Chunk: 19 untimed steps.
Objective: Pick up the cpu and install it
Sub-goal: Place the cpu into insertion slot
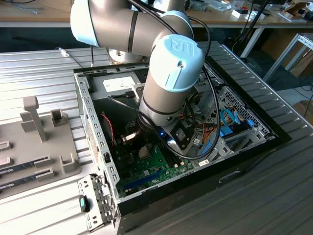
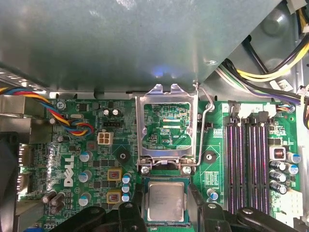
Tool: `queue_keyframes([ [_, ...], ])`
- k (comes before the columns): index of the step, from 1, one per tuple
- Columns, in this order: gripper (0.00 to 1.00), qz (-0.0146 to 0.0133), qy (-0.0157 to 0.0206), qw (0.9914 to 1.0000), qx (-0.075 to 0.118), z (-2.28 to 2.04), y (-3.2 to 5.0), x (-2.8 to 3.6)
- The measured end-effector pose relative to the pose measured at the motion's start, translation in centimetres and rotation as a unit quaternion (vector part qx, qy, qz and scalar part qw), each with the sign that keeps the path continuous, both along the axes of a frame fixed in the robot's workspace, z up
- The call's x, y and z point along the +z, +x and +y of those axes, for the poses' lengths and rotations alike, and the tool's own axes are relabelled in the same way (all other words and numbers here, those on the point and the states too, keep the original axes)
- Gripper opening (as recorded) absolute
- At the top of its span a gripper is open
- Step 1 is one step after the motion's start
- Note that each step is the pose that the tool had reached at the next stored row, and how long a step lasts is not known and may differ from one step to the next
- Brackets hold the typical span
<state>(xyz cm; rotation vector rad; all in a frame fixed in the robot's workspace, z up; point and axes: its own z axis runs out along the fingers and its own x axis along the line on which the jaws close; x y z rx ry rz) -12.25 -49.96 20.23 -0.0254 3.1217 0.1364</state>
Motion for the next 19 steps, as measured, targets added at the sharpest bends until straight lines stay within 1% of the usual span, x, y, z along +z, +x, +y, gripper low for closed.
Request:
queue_keyframes([
  [4,0.48,0.0000,0.0000,1.00000,0.000,0.00,0.00,0.00],
  [5,0.42,0.0000,0.0000,1.00000,0.000,0.00,0.00,0.00],
  [6,0.41,0.0000,0.0000,1.00000,0.000,0.00,0.00,0.00],
  [16,0.41,0.0000,0.0001,1.00000,0.000,0.00,0.00,-0.01],
  [19,0.41,0.0000,0.0001,1.00000,0.000,0.00,0.00,0.11],
])
